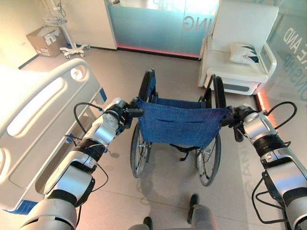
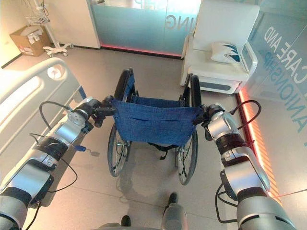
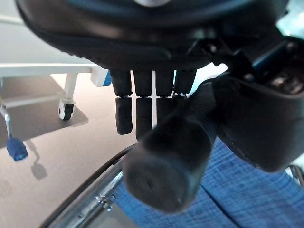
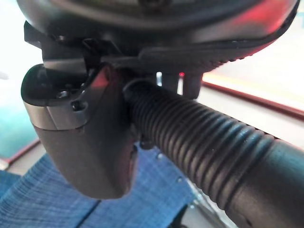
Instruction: Push the wheelchair next to the bed
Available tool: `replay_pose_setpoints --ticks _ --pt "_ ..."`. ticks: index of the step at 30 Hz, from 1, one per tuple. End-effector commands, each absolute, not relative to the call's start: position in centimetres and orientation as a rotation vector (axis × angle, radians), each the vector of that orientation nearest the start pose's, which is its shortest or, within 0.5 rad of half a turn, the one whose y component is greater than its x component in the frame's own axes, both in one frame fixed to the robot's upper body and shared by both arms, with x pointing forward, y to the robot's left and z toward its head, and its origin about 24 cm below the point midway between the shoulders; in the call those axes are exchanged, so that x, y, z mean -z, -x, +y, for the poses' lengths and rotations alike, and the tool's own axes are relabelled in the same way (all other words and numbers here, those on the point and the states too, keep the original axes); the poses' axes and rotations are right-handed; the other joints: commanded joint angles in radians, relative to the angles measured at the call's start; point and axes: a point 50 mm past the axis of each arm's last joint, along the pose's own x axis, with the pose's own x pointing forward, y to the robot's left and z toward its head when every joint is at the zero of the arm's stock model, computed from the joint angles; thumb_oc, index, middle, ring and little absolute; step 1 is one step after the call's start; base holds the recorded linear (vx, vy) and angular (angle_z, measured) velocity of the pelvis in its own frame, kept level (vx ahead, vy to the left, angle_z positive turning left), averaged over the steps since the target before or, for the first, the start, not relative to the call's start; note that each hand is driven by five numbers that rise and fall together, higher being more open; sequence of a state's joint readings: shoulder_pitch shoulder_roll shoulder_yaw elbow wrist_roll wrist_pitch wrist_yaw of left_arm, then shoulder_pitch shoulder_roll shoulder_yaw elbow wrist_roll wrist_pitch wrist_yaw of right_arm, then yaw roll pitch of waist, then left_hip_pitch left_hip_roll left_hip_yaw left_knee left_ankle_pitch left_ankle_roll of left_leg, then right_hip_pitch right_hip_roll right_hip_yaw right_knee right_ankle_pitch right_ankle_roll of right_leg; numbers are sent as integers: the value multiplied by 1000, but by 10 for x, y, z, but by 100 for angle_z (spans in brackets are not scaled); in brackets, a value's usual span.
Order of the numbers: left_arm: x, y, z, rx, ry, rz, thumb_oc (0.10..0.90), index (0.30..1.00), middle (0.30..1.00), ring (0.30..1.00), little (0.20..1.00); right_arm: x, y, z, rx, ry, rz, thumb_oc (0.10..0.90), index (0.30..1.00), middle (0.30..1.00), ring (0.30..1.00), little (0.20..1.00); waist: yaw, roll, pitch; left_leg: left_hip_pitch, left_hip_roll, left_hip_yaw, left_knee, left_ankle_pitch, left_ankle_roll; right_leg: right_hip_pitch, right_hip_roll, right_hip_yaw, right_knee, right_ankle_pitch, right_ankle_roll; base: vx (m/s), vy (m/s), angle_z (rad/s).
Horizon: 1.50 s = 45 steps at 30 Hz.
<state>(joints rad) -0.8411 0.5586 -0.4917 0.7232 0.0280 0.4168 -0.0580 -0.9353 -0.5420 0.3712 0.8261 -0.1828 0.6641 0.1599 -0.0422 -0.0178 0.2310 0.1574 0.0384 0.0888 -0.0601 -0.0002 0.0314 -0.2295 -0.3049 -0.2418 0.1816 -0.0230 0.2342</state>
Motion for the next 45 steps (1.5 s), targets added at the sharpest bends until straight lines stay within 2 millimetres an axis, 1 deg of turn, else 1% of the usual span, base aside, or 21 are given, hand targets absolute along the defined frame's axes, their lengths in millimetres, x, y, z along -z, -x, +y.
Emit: replay_pose_setpoints --ticks 1,2,5,12,13,14,15,17,19,21,23,24,25,27,29,31,33,37,41,43,45 --pt "-66 -366 226 94 -826 465 400 300 300 300 300 -118 -389 -242 1 1129 470 400 300 300 300 300 36 -9 5 42 -36 37 130 -145 -43 103 25 15 -143 242 -48 427 -295 38" --pt "-61 -364 227 96 -816 488 400 300 300 300 300 -114 -387 -242 -16 1127 495 400 300 300 300 300 26 -14 -17 51 -5 48 166 -156 -61 99 42 19 -87 200 -57 518 -334 53" --pt "-57 -362 228 78 -799 492 400 300 300 300 300 -111 -385 -244 -32 1137 503 400 300 300 300 300 15 -21 -41 64 45 85 198 -152 -90 112 52 -13 -78 176 -79 377 -242 53" --pt "-68 -370 237 -30 -736 471 400 300 300 300 300 -116 -390 -232 -120 1152 442 400 300 300 300 300 3 -31 -100 43 106 76 379 -9 -153 156 138 -63 -111 97 -173 253 -216 13" --pt "-68 -370 238 -34 -735 472 400 300 300 300 300 -117 -391 -231 -126 1155 437 400 300 300 300 300 1 -34 -105 41 106 75 390 12 -157 157 141 -67 -115 94 -179 240 -195 4" --pt "-66 -370 238 -51 -729 478 400 300 300 300 300 -119 -392 -230 -148 1170 424 400 300 300 300 300 4 -38 -113 13 116 68 468 91 -179 180 163 -82 -130 73 -206 267 -211 1" --pt "-67 -370 240 -54 -730 475 400 300 300 300 300 -119 -391 -230 -147 1170 425 400 300 300 300 300 11 -44 -110 -29 116 67 516 114 -183 200 170 -87 -139 63 -218 359 -237 -1" --pt "-71 -371 243 -58 -742 465 400 300 300 300 300 -121 -392 -228 -143 1168 427 400 300 300 300 300 49 -48 -80 -147 54 25 551 71 -154 254 187 -57 -134 35 -219 351 -148 -8" --pt "-76 -371 249 -65 -764 456 400 300 300 300 300 -123 -394 -222 -142 1172 412 400 300 300 300 300 84 -49 -46 -256 12 40 536 69 -133 309 206 -10 -138 16 -212 449 -95 -13" --pt "-77 -370 250 -64 -785 451 400 300 300 300 300 -124 -396 -214 -134 1178 402 400 300 300 300 300 116 -25 -18 -337 34 82 406 124 -132 372 244 15 -148 -8 -210 460 -4 -21" --pt "-78 -369 250 -56 -797 448 400 300 300 300 300 -123 -396 -209 -128 1182 399 400 300 300 300 300 141 -8 -4 -385 39 73 311 178 -139 404 264 37 -155 -18 -206 419 102 -28" --pt "-78 -367 252 -58 -802 443 400 300 300 300 300 -123 -396 -205 -127 1192 391 400 300 300 300 300 170 11 4 -421 51 46 171 251 -152 440 278 70 -161 -32 -200 519 203 -45" --pt "-78 -365 254 -61 -803 443 400 300 300 300 300 -123 -396 -205 -124 1210 385 400 300 300 300 300 184 16 8 -427 52 29 111 272 -153 455 278 86 -157 -43 -198 571 261 -73" --pt "-79 -362 261 -77 -797 446 400 300 300 300 300 -125 -396 -208 -141 1225 361 400 300 300 300 300 191 22 5 -408 47 51 114 239 -136 456 270 85 -128 -75 -194 387 228 -81" --pt "-74 -357 265 -69 -789 465 400 300 300 300 300 -116 -391 -210 -173 1225 368 400 300 300 300 300 193 17 -13 -397 14 71 195 134 -90 455 251 71 -65 -124 -190 445 221 -89" --pt "-69 -354 267 -56 -799 477 400 300 300 300 300 -106 -388 -210 -208 1204 388 400 300 300 300 300 201 10 -30 -384 4 88 241 77 -57 460 239 59 -12 -164 -182 434 180 -44" --pt "-68 -353 268 -48 -809 484 400 300 300 300 300 -100 -386 -208 -214 1199 396 400 300 300 300 300 210 7 -41 -369 -10 85 238 65 -43 464 227 45 23 -171 -167 344 155 -13" --pt "-70 -356 265 -47 -848 485 400 300 300 300 300 -92 -385 -203 -225 1179 407 400 300 300 300 300 234 -10 -69 -337 -51 97 206 48 -5 468 180 18 169 -87 -113 328 166 -26" --pt "-71 -357 259 -39 -889 485 400 300 300 300 300 -86 -381 -204 -224 1148 416 400 300 300 300 300 223 -21 -83 -294 -96 91 185 21 16 408 193 25 279 10 -95 348 121 1" --pt "-66 -353 259 -45 -892 490 400 300 300 300 300 -85 -379 -202 -238 1136 427 400 300 300 300 300 195 -17 -73 -236 -106 77 181 -1 17 311 174 20 254 38 -100 384 40 23" --pt "-63 -350 260 -53 -888 492 400 300 300 300 300 -85 -378 -201 -249 1138 423 400 300 300 300 300 144 7 -50 -121 -95 44 138 -30 13 134 130 -2 189 117 -111 406 -36 16"
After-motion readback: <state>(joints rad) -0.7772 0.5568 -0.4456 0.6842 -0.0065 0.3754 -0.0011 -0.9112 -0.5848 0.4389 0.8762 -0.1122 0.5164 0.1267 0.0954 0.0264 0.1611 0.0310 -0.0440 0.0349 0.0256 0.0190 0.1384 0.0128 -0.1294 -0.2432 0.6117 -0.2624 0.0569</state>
